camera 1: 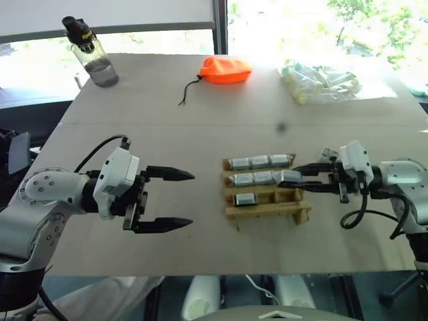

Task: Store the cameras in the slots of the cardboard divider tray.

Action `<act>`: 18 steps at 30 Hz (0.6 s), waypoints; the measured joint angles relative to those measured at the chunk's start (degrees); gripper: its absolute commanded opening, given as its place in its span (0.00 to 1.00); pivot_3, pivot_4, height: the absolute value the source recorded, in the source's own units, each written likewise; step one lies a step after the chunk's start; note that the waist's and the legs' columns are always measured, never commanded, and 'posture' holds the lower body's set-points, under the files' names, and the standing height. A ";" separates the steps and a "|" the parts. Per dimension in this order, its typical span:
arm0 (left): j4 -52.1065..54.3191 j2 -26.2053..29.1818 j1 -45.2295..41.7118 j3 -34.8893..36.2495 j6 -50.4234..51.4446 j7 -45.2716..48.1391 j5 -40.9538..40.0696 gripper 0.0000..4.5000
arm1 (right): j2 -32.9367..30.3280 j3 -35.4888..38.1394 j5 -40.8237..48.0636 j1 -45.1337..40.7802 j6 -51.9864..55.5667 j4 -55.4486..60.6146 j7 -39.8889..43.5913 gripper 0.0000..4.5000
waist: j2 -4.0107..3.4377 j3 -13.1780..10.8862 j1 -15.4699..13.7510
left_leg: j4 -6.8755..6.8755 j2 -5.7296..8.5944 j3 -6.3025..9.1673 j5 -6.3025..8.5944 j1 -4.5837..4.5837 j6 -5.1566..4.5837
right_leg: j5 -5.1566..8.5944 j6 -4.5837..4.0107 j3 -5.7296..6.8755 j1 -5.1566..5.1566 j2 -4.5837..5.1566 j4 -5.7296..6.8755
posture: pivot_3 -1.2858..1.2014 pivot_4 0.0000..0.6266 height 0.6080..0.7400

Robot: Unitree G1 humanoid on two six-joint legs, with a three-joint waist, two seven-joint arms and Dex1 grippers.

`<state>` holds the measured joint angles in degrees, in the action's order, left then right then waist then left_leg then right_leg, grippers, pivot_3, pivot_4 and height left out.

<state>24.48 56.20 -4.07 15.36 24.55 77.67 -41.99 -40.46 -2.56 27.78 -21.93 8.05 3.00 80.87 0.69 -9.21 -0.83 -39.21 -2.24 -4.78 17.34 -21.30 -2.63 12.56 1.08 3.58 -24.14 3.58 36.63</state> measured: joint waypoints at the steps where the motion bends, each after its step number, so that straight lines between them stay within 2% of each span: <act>1: 0.15 -0.02 0.14 0.00 0.00 -0.20 0.00 1.00 | 0.02 -0.61 -0.18 -0.81 -0.28 -0.26 0.69 0.16 | 0.00 0.00 0.00 | -0.01 0.00 0.00 0.00 -0.01 0.00 | 0.00 0.00 0.00 0.00 0.01 -0.01 | 0.52 0.24 1.00; 7: 2.59 -0.34 3.79 1.76 0.07 -1.88 -0.51 1.00 | 0.96 -4.84 -2.81 -4.09 -3.70 -3.95 4.58 0.16 | 0.00 -0.01 0.09 | -0.01 -0.01 0.10 0.00 -0.05 0.00 | 0.00 -0.01 0.10 -0.01 0.01 -0.04 | 0.52 0.24 1.00; 18: 4.26 -0.67 6.07 2.46 0.10 -3.16 -0.96 1.00 | 3.76 -8.42 -5.44 -6.63 -5.06 -7.23 5.23 0.16 | 0.00 -0.01 0.10 | -0.06 0.00 0.10 0.00 -0.05 0.01 | 0.00 -0.01 0.10 -0.01 0.02 0.02 | 0.52 0.24 1.00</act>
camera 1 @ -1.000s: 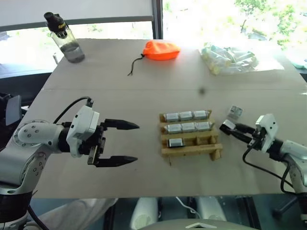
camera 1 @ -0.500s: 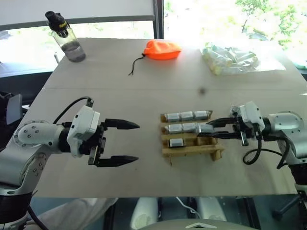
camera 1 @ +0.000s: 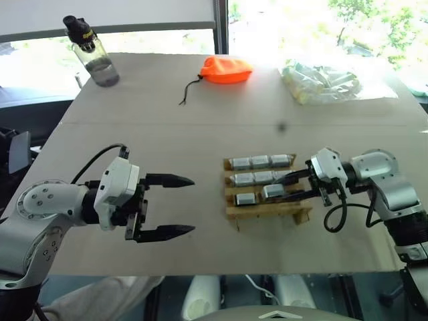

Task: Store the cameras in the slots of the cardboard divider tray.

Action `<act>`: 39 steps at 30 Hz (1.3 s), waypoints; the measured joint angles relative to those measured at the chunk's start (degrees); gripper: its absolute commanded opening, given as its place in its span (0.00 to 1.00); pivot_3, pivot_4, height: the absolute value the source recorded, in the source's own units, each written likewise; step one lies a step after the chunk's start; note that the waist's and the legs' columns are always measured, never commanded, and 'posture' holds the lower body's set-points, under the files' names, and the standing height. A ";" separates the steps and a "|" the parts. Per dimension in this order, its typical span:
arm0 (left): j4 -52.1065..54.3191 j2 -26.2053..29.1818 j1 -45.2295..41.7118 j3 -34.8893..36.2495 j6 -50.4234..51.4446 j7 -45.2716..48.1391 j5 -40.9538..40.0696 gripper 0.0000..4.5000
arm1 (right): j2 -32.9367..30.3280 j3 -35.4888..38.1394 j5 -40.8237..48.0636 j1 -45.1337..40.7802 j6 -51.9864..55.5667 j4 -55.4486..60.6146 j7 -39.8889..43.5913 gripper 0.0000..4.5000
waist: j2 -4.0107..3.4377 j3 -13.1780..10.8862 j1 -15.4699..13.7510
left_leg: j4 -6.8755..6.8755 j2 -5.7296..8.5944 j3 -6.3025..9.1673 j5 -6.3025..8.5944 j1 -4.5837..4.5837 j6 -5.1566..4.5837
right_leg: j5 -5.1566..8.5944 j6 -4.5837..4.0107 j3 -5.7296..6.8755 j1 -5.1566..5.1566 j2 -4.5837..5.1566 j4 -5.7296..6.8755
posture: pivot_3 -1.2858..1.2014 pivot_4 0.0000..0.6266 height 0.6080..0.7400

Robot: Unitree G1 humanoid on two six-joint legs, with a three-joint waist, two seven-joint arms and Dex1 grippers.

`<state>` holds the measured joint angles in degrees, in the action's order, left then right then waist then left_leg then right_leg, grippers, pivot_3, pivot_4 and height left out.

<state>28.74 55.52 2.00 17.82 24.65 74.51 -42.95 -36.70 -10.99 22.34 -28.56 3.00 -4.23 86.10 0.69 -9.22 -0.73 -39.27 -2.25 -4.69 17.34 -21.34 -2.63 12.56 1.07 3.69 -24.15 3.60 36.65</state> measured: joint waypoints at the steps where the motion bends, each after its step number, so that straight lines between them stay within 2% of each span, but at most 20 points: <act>1: 0.01 0.00 0.00 0.02 0.00 -0.01 -0.01 1.00 | 0.35 -0.17 -0.19 -0.23 -0.09 -0.34 0.00 0.16 | 0.00 0.00 0.02 | 0.00 0.00 0.00 0.00 0.00 0.00 | 0.00 0.00 0.00 0.00 0.00 0.00 | 0.52 0.24 1.00; 23: 0.01 0.05 0.09 0.22 0.00 0.07 -0.01 1.00 | 1.11 -2.02 -2.14 -0.73 1.76 -2.32 -0.05 0.16 | 0.00 0.00 0.00 | 0.00 0.00 0.01 0.00 0.00 0.00 | 0.00 0.00 0.01 0.00 0.01 0.00 | 0.52 0.24 1.00; 25: 0.02 0.05 0.14 0.22 0.00 0.05 -0.01 1.00 | 1.08 -2.02 -2.23 -0.73 1.82 -2.33 -0.14 0.39 | 0.00 0.00 0.00 | 0.00 0.00 0.00 0.00 0.00 0.00 | 0.00 0.00 0.01 0.00 0.00 0.00 | 0.52 0.24 1.00; 27: 0.03 0.05 0.15 0.22 0.00 0.04 -0.01 1.00 | 0.79 -2.09 -2.82 -0.72 2.38 -2.39 -0.13 0.56 | -0.01 0.00 -0.01 | 0.00 0.00 0.01 0.00 0.00 0.00 | 0.00 0.00 0.01 0.00 0.01 0.00 | 0.52 0.24 1.00; 29: 0.03 0.05 0.14 0.22 -0.01 0.05 0.00 1.00 | 0.41 -2.08 -2.95 -0.68 3.15 -2.39 -0.13 0.79 | -0.01 0.00 0.02 | 0.00 0.00 0.01 0.00 0.00 0.00 | 0.00 0.00 0.02 0.00 0.00 0.00 | 0.52 0.24 1.00; 31: 0.03 0.05 0.12 0.21 -0.01 0.07 0.00 1.00 | -0.04 -2.03 -2.94 -0.27 3.32 -2.30 -0.13 0.97 | -0.01 0.00 0.02 | 0.01 0.00 0.02 0.00 0.00 0.00 | 0.00 0.00 0.02 0.00 0.00 0.00 | 0.52 0.24 1.00; 39: 0.02 0.05 -0.27 0.16 -0.02 0.18 0.00 1.00 | -0.14 0.76 0.30 1.37 6.95 1.75 -2.70 0.99 | -0.01 -0.01 0.02 | 0.00 0.00 0.02 0.00 -0.01 0.00 | 0.00 0.00 0.02 0.00 0.00 0.00 | 0.52 0.24 1.00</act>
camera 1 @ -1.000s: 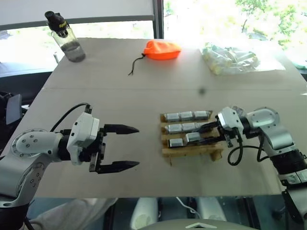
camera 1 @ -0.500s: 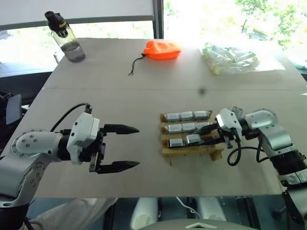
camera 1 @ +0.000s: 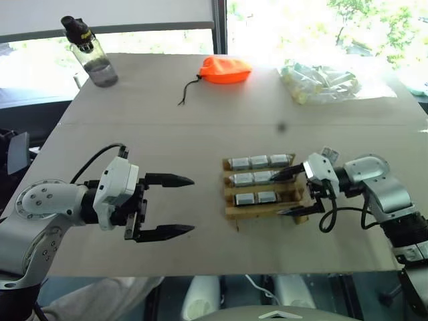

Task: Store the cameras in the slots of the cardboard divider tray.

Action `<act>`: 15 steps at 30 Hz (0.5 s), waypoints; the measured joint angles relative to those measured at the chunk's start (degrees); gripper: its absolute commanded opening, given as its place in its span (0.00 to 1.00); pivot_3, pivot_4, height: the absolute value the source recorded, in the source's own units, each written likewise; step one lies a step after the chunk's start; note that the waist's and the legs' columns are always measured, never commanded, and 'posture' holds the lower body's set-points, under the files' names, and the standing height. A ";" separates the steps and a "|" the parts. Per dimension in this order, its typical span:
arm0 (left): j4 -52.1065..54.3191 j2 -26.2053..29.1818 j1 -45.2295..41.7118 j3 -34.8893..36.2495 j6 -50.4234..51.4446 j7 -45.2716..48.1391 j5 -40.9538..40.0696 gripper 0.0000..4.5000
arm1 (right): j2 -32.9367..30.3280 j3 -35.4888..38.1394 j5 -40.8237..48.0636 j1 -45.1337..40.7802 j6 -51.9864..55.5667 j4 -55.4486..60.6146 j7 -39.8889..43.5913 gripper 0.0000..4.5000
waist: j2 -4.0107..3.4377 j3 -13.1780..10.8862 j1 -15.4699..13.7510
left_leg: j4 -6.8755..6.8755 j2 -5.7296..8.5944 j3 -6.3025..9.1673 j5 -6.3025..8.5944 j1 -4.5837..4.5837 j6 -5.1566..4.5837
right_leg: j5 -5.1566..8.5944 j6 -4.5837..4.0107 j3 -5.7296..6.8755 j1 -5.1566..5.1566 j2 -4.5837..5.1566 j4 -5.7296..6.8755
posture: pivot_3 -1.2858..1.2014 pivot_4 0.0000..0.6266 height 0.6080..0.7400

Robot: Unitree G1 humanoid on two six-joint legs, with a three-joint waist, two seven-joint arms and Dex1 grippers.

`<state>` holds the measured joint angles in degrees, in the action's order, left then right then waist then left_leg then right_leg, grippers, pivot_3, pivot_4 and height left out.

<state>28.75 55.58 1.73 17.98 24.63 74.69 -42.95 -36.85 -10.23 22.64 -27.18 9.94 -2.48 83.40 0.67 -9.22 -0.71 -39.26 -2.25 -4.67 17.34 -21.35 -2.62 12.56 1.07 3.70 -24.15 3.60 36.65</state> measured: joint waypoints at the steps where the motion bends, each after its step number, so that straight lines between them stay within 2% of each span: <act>1: 0.00 0.00 -0.09 0.00 0.00 0.01 0.00 1.00 | -0.02 0.95 0.97 -0.01 0.92 0.71 -0.53 0.99 | 0.00 0.00 -0.01 | 0.00 0.00 0.00 0.00 0.00 0.00 | 0.00 0.00 0.00 0.00 0.00 0.00 | 0.52 0.24 1.00; 6: -0.04 -0.05 -1.06 -0.24 -0.01 -0.03 0.00 1.00 | -1.35 9.83 6.51 1.91 6.22 4.49 -6.86 0.99 | 0.01 0.01 -0.26 | -0.01 0.02 0.10 0.00 -0.09 0.00 | 0.00 0.00 0.10 0.00 0.05 -0.04 | 0.52 0.24 1.00; 10: -0.10 -0.32 -1.43 -0.54 -0.01 -0.07 0.01 1.00 | -2.21 15.73 6.52 5.13 7.24 5.04 -14.11 0.99 | 0.01 0.01 -0.05 | -0.03 0.04 0.12 0.00 -0.27 0.00 | -0.01 0.00 0.12 -0.11 0.06 -0.06 | 0.52 0.24 1.00; 13: -0.47 -0.41 -3.06 -1.29 -0.04 0.12 0.01 1.00 | 1.06 21.18 2.54 9.99 7.38 8.17 -28.49 0.99 | 0.01 0.02 -0.05 | 0.00 0.03 0.19 -0.01 -0.31 0.02 | 0.00 0.00 0.18 -0.16 0.03 -0.01 | 0.52 0.24 1.00; 15: -1.02 -0.45 -3.98 -2.20 -0.07 0.34 0.03 1.00 | 3.15 22.04 1.17 12.83 8.75 10.45 -34.79 0.99 | 0.00 0.02 -0.05 | 0.00 0.02 0.21 -0.01 -0.32 0.03 | 0.00 0.00 0.18 -0.17 0.02 0.02 | 0.52 0.24 1.00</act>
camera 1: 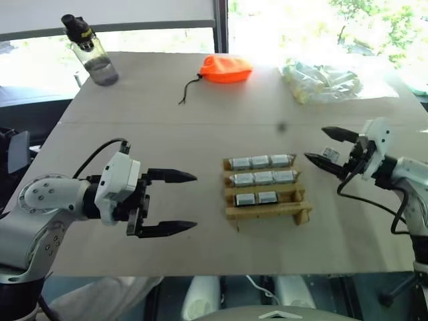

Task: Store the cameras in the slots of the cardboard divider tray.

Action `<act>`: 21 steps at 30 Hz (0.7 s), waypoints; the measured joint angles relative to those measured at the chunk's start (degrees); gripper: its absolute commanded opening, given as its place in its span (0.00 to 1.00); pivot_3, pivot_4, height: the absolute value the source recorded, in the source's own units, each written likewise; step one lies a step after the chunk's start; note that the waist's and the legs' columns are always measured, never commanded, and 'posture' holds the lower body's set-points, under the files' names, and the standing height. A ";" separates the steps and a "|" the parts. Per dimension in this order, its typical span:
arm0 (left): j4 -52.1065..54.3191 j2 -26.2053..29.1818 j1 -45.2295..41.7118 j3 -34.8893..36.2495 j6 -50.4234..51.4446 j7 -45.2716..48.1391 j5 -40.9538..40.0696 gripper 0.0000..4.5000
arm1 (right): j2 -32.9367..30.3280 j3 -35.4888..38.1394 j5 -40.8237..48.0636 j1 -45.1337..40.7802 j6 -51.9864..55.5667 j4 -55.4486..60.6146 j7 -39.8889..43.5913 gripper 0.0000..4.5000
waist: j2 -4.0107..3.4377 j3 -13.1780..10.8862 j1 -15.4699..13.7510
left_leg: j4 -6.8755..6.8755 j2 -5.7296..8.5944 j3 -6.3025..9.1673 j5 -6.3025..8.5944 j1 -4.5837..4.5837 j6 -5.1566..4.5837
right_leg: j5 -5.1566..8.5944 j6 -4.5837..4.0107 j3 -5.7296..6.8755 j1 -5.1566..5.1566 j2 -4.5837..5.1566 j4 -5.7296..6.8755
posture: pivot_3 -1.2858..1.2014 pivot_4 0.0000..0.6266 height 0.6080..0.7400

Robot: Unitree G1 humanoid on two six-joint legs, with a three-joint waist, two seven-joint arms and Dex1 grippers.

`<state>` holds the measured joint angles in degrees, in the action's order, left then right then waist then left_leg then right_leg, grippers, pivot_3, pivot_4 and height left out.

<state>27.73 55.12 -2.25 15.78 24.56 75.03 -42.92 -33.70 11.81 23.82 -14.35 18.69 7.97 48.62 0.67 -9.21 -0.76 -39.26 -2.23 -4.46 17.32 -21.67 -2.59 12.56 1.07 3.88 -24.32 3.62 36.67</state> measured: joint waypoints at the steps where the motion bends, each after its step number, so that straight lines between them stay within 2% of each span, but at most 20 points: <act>1: -0.47 -0.04 -0.65 -0.84 0.00 0.29 0.04 1.00 | 1.40 0.27 -1.43 1.30 0.67 1.23 -4.03 0.99 | 0.00 0.00 0.01 | -0.01 0.00 -0.02 0.00 0.00 0.00 | 0.00 0.01 -0.02 -0.01 0.00 0.02 | 0.52 0.24 1.00; 6: -2.24 -0.20 -2.87 -2.76 -0.09 1.44 0.26 1.00 | 10.69 0.88 -8.12 3.64 3.20 2.79 -23.37 0.99 | 0.01 0.01 0.29 | -0.06 0.02 -0.15 -0.03 0.01 0.04 | 0.00 0.02 -0.16 -0.08 0.00 0.07 | 0.52 0.24 1.00; 11: -3.06 -0.20 -3.68 -2.89 -0.13 2.13 0.59 1.00 | 16.31 0.30 -13.54 3.63 5.20 2.82 -35.56 0.99 | 0.01 0.01 0.39 | -0.04 0.01 -0.16 -0.05 -0.09 0.07 | 0.00 0.02 -0.18 -0.23 -0.03 0.09 | 0.52 0.24 1.00; 14: -3.46 -0.20 -3.90 -2.89 -0.16 2.31 0.72 1.00 | 19.47 -0.12 -14.60 3.39 7.14 2.73 -39.83 0.99 | 0.01 0.01 0.62 | -0.02 0.01 -0.17 -0.05 -0.13 0.08 | 0.00 0.01 -0.19 -0.26 -0.04 0.08 | 0.52 0.24 1.00; 21: -3.54 -0.21 -3.92 -2.89 -0.19 2.32 1.03 1.00 | 24.97 -0.26 -13.28 1.53 9.84 2.72 -43.43 0.99 | 0.01 0.01 1.44 | -0.02 0.01 -0.16 -0.05 -0.11 0.07 | 0.00 0.01 -0.21 -0.26 -0.04 0.10 | 0.52 0.24 1.00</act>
<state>24.19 54.91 -6.18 12.89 24.38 77.35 -41.89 -8.72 11.55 10.54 -12.83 28.53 10.69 5.19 0.68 -9.20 0.68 -39.28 -2.22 -4.62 17.27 -21.78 -2.52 12.56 1.09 3.68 -24.58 3.58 36.77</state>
